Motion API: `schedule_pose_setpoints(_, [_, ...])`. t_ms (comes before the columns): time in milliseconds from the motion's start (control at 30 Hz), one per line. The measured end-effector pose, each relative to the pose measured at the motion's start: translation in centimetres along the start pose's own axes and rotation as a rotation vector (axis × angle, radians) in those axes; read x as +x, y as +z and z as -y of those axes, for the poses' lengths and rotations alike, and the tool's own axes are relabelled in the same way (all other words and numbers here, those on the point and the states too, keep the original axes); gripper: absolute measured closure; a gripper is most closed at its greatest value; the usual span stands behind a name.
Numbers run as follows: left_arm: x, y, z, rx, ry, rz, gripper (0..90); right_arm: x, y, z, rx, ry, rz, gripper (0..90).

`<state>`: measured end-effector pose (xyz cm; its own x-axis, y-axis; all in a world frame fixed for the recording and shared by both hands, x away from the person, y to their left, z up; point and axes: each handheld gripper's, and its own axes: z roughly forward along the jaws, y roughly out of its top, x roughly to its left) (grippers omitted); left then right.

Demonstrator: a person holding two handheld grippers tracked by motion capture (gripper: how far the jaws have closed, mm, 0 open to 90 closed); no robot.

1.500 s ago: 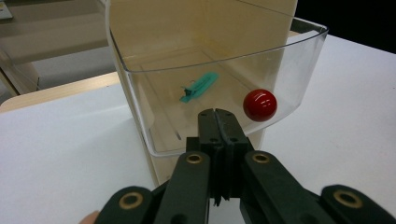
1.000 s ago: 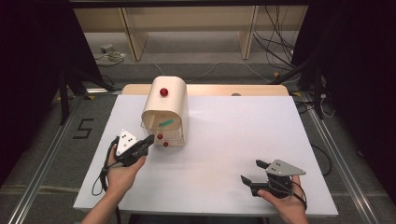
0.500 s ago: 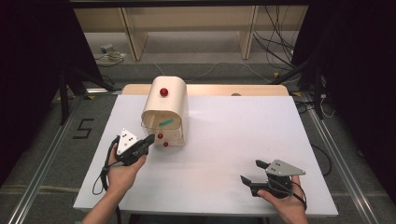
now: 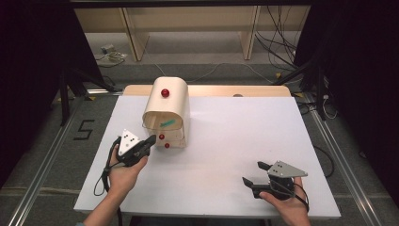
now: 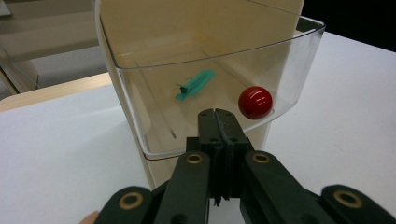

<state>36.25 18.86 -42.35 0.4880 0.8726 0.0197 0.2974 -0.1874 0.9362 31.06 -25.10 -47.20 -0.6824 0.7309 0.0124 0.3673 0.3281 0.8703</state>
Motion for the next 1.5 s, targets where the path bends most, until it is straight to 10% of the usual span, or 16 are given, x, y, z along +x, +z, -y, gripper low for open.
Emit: schedule_pose_setpoints(1500, [0.06, 0.75, -0.19, 0.005, -0.004, -0.005, 89.6, -0.04, -0.04, 0.02, 0.003, 0.001, 0.002, 20.1])
